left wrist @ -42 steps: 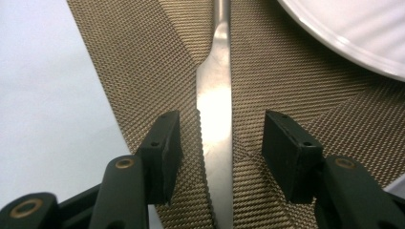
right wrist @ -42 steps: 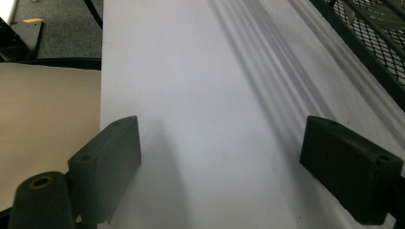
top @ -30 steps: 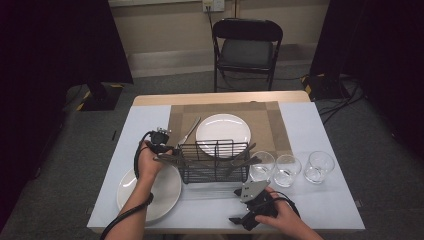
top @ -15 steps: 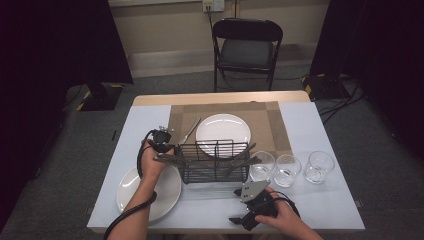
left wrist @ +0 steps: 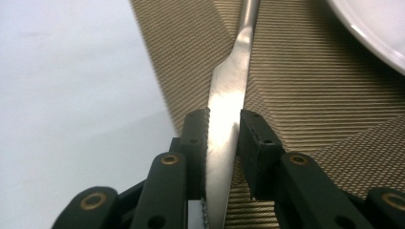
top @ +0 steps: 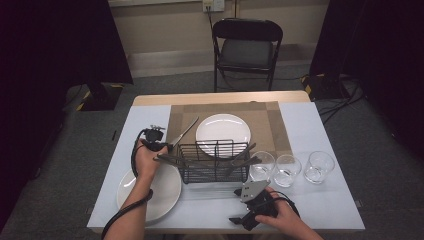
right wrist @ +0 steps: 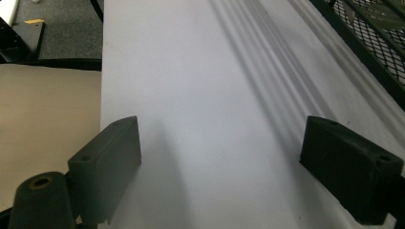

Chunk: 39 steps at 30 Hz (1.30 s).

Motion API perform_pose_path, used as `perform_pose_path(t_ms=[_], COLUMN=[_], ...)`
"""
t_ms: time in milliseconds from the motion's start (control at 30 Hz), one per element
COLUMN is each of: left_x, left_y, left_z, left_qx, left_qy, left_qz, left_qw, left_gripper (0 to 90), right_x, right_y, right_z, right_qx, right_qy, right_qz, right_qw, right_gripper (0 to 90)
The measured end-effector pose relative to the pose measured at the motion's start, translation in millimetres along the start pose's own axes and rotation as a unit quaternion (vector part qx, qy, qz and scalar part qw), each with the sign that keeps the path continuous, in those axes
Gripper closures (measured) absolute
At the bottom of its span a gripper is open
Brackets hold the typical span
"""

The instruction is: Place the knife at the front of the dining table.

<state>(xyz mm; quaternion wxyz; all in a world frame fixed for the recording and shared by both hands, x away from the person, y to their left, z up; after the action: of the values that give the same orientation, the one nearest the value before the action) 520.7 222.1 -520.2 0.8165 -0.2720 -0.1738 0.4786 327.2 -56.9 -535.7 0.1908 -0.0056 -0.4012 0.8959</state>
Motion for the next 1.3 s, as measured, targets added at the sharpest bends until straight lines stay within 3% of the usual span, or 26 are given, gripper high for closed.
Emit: perform_pose_path(t_ms=[133, 233, 400, 467, 533, 600, 667, 700, 800, 933, 967, 1100, 1200, 1300], left_x=[10.9, 14.5, 8.9, 2.9, -3.5, -6.0, -3.1, -1.1, 4.7, 6.2, 5.5, -1.3, -9.8, -11.4], left_y=[4.3, 7.4, 3.8, -2.9, -4.2, -5.1, -4.2, -2.6, 5.9, 12.6, 14.0, 12.5, 10.5, 10.2], left_z=[2.7, 4.2, 6.7, 10.5, 9.7, 5.9, 3.0, 2.5, 1.6, 6.2, 7.7, 8.5, 7.9, 7.2], left_qx=[0.006, 0.002, 0.012, -0.008, 0.001, -0.005, -0.009, -0.007, 0.007, 0.005, 0.01, 0.014, 0.017, 0.022], left_qy=[-0.022, -0.022, -0.017, -0.003, 0.013, 0.014, -0.004, -0.013, -0.022, -0.01, -0.007, 0.001, 0.012, 0.004], left_qz=[0.02, 0.036, 0.034, 0.022, 0.015, 0.02, 0.002, -0.008, -0.008, -0.007, -0.016, -0.016, -0.013, -0.027], left_qw=[0.9995, 0.9991, 0.9992, 0.9997, 0.9998, 0.9997, 0.9999, 0.9999, 0.9997, 0.9999, 0.9998, 0.9998, 0.9997, 0.9994], left_gripper=[73.0, 73.0, 74.1, 87.7, 84.6, 74.2, 56.4, 52.5, 42.6, 42.2, 43.0, 54.5, 57.1, 54.6], right_x=[-0.1, -0.1, 0.0, -0.1, 0.0, -0.1, -0.1, 0.0, 0.1, -0.1, -0.1, -0.1, -0.1, -0.1], right_y=[-0.1, -0.1, -0.1, -0.1, -0.1, 0.0, 0.0, 0.0, 0.0, 0.0, 0.0, 0.0, 0.0, 0.0], right_z=[0.0, 0.0, -0.1, 0.0, -0.1, 0.0, -0.1, -0.1, -0.1, -0.1, -0.1, -0.1, -0.1, -0.1], right_qx=[0.0, 0.0, 0.0, 0.0, 0.0, 0.0, 0.0, 0.0, 0.0, 0.0, 0.0, 0.0, 0.001, 0.001], right_qy=[0.0, 0.0, 0.0, 0.0, 0.0, 0.0, 0.0, 0.001, 0.001, 0.001, 0.0, 0.0, 0.0, 0.001], right_qz=[0.001, 0.001, 0.0, 0.001, 0.0, 0.001, 0.002, 0.002, 0.001, 0.002, 0.002, 0.002, 0.002, 0.002], right_qw=[1.0, 1.0, 1.0, 1.0, 1.0, 1.0, 1.0, 1.0, 1.0, 1.0, 1.0, 1.0, 1.0, 1.0], right_gripper=[12.7, 12.8, 12.7, 12.7, 12.7, 12.7, 12.7, 12.7, 12.7, 12.7, 12.7, 12.7, 12.7, 12.6])
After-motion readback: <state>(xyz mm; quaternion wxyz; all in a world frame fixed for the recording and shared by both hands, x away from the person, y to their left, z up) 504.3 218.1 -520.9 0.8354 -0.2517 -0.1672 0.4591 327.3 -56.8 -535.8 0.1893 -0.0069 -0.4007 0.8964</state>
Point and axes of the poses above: each handheld gripper's, and its own axes: z roughly backward along the jaws, y roughly out of its underside, x roughly to its left, the point moved 8 cm from there along -z, roughly forward along the jaws, and after that the axes turned 10 degrees about -z, right-handed, at the moved point
